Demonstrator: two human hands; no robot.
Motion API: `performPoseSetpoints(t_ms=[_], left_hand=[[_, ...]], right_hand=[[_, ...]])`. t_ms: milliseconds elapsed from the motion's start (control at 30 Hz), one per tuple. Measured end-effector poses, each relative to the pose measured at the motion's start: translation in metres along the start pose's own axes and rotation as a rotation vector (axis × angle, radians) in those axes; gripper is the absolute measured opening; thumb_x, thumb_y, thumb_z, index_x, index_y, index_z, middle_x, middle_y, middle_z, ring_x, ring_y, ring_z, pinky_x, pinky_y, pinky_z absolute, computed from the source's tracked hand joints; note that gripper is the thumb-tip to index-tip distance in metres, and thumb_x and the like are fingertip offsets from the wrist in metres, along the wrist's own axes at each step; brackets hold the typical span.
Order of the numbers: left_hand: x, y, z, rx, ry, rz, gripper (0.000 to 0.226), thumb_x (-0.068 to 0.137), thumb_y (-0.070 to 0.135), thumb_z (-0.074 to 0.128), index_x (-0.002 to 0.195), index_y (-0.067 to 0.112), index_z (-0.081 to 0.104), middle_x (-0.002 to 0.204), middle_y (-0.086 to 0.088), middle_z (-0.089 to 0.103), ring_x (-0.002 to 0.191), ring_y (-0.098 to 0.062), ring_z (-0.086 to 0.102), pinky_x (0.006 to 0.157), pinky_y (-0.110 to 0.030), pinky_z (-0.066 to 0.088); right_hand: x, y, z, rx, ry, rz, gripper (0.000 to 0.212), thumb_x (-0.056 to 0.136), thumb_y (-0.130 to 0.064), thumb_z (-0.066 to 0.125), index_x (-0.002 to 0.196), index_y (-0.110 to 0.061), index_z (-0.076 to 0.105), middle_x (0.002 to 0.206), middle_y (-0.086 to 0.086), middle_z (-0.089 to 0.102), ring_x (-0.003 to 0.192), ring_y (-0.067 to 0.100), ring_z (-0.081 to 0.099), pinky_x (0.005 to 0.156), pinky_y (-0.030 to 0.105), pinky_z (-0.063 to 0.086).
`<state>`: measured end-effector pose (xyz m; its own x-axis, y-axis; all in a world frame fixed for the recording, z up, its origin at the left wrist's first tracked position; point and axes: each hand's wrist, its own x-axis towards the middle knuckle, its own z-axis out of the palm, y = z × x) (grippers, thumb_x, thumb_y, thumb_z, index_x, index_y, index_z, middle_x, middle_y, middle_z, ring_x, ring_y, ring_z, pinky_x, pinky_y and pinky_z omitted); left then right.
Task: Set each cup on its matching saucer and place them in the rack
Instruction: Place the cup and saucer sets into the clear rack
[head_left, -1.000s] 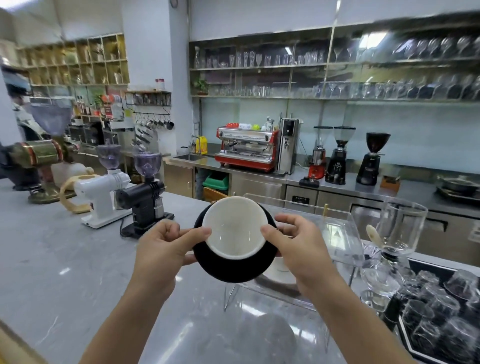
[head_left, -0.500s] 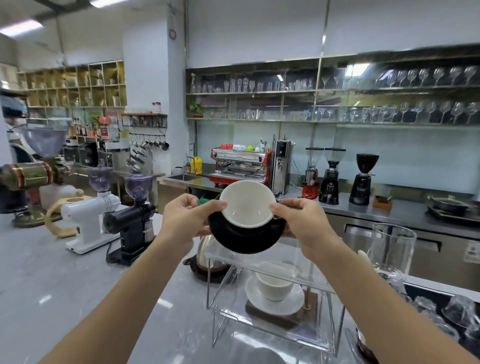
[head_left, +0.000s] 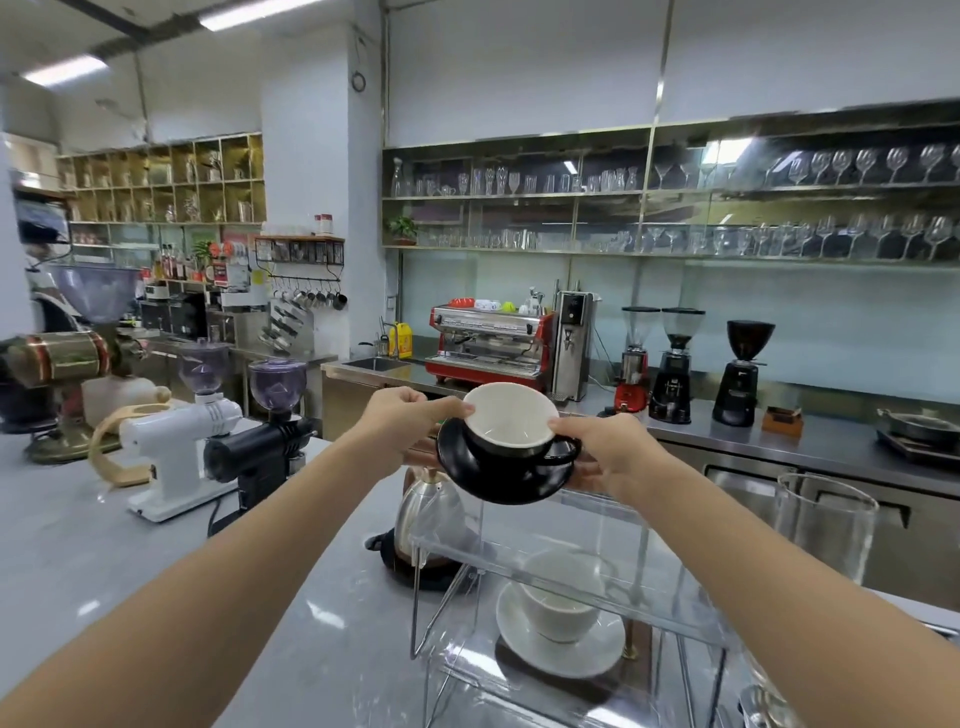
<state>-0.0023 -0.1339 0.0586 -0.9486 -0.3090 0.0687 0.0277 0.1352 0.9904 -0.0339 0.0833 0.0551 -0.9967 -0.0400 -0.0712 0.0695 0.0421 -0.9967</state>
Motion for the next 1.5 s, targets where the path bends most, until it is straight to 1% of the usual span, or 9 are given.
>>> performPoseSetpoints(t_ms=[200,300,433,700,833,1067,1167,1267,1500], left_hand=[[0.022,-0.013,-0.001,0.126,-0.087,-0.087,0.042,0.072,0.022,0.088,0.099,0.003,0.063,0.090,-0.021,0.077,0.068,-0.027,0.076,0.064,-0.037,0.063],[0.029,-0.020,0.002,0.175,-0.090,-0.102,0.038,0.073,0.023,0.088,0.097,0.002,0.066,0.085,-0.020,0.078,0.062,-0.025,0.075,0.058,-0.034,0.063],[0.038,-0.028,0.005,0.224,-0.094,-0.104,0.040,0.073,0.028,0.088,0.096,0.003,0.067,0.082,-0.020,0.078,0.067,-0.027,0.076,0.065,-0.037,0.064],[0.050,-0.037,0.007,0.336,-0.150,-0.119,0.051,0.071,0.035,0.088,0.106,0.004,0.067,0.084,-0.019,0.079,0.077,-0.030,0.078,0.076,-0.043,0.064],[0.053,-0.040,0.009,0.349,-0.156,-0.126,0.050,0.072,0.034,0.087,0.106,0.003,0.067,0.084,-0.020,0.078,0.069,-0.026,0.075,0.074,-0.039,0.065],[0.056,-0.039,0.010,0.372,-0.164,-0.137,0.051,0.072,0.035,0.086,0.106,0.001,0.068,0.087,-0.019,0.078,0.070,-0.025,0.075,0.072,-0.035,0.064],[0.056,-0.038,0.011,0.382,-0.165,-0.141,0.049,0.074,0.038,0.085,0.103,0.002,0.070,0.088,-0.018,0.078,0.074,-0.026,0.076,0.071,-0.034,0.064],[0.056,-0.038,0.012,0.393,-0.163,-0.143,0.046,0.076,0.042,0.083,0.099,0.004,0.071,0.090,-0.017,0.078,0.085,-0.029,0.077,0.077,-0.037,0.064],[0.054,-0.040,0.011,0.417,-0.168,-0.160,0.044,0.077,0.047,0.081,0.091,0.007,0.070,0.094,-0.015,0.078,0.091,-0.029,0.076,0.080,-0.039,0.063]], right_hand=[[0.013,0.017,0.005,-0.060,-0.013,0.095,0.047,0.082,-0.015,0.078,0.120,0.001,0.057,0.101,0.021,0.069,0.071,0.031,0.070,0.047,0.033,0.057],[0.017,0.025,0.005,-0.095,-0.016,0.117,0.039,0.083,-0.016,0.076,0.114,0.003,0.060,0.100,0.022,0.068,0.071,0.032,0.068,0.052,0.035,0.058],[0.022,0.028,0.004,-0.121,-0.018,0.137,0.038,0.084,-0.016,0.075,0.112,0.003,0.059,0.097,0.023,0.068,0.075,0.034,0.069,0.062,0.041,0.061],[0.023,0.036,0.004,-0.192,-0.021,0.165,0.029,0.088,-0.016,0.070,0.105,0.003,0.057,0.087,0.024,0.066,0.063,0.029,0.066,0.047,0.032,0.057],[0.024,0.039,0.003,-0.202,-0.018,0.175,0.028,0.087,-0.017,0.070,0.102,0.002,0.057,0.090,0.025,0.066,0.069,0.032,0.066,0.054,0.035,0.059],[0.030,0.042,0.001,-0.232,-0.021,0.163,0.038,0.087,-0.025,0.071,0.111,0.001,0.058,0.098,0.025,0.069,0.072,0.030,0.068,0.066,0.038,0.060],[0.031,0.043,0.001,-0.246,-0.029,0.162,0.038,0.088,-0.026,0.069,0.113,0.002,0.058,0.102,0.026,0.068,0.073,0.030,0.068,0.067,0.038,0.059],[0.032,0.043,0.000,-0.262,-0.030,0.162,0.040,0.089,-0.028,0.068,0.114,0.001,0.058,0.104,0.025,0.067,0.086,0.034,0.070,0.073,0.041,0.060],[0.032,0.044,-0.001,-0.281,-0.023,0.172,0.049,0.088,-0.034,0.068,0.119,0.001,0.057,0.105,0.023,0.067,0.081,0.031,0.068,0.059,0.036,0.057]])
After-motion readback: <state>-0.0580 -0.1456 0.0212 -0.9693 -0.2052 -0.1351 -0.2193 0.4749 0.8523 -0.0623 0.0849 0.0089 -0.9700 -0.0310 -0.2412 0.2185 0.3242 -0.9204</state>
